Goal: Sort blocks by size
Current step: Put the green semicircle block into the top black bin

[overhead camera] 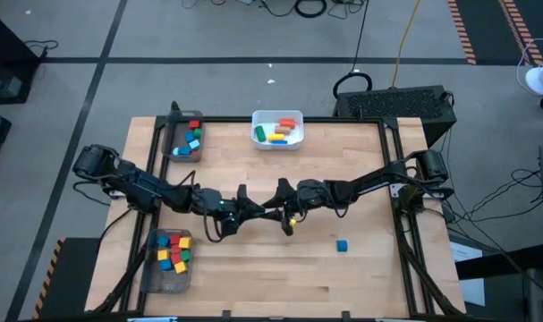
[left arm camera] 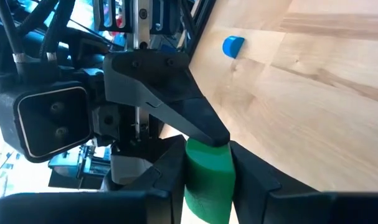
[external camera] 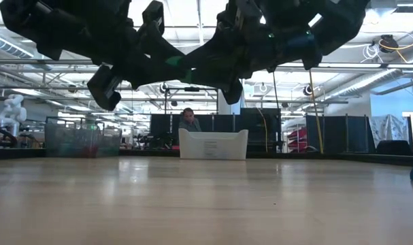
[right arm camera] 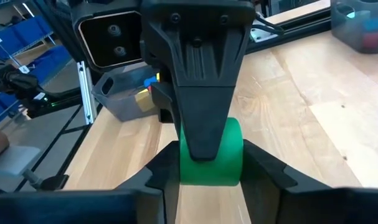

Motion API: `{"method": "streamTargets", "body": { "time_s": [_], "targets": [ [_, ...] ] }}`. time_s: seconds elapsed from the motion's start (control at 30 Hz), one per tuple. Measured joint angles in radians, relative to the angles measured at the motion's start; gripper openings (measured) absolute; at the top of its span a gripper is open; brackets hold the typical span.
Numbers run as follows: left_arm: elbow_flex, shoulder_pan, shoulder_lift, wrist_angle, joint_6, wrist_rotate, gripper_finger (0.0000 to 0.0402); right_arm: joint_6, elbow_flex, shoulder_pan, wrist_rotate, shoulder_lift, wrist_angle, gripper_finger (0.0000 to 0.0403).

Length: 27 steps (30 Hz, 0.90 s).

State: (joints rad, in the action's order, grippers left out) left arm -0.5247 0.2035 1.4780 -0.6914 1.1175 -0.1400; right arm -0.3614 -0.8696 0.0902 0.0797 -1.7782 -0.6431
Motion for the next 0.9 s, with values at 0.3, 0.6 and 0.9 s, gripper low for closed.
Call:
{"method": "streamTargets", "body": {
  "time_s": [0.3, 0.6, 0.9],
  "targets": [
    [-0.001, 0.001, -0.007, -0.023, -0.056, -0.096, 0.0096, 0.021, 0.000, -0.006, -0.017, 0.020, -0.030, 0.0180],
    [0.002, -0.021, -0.123, 0.025, -0.167, -0.303, 0.0095, 0.031, -0.002, 0.002, -0.242, 0.192, 0.313, 0.0209],
    [0.005, -0.189, -0.296, 0.267, -0.400, -0.336, 0.0095, -0.051, -0.002, 0.072, -0.520, 0.312, 0.615, 0.0210]
  ]
}}
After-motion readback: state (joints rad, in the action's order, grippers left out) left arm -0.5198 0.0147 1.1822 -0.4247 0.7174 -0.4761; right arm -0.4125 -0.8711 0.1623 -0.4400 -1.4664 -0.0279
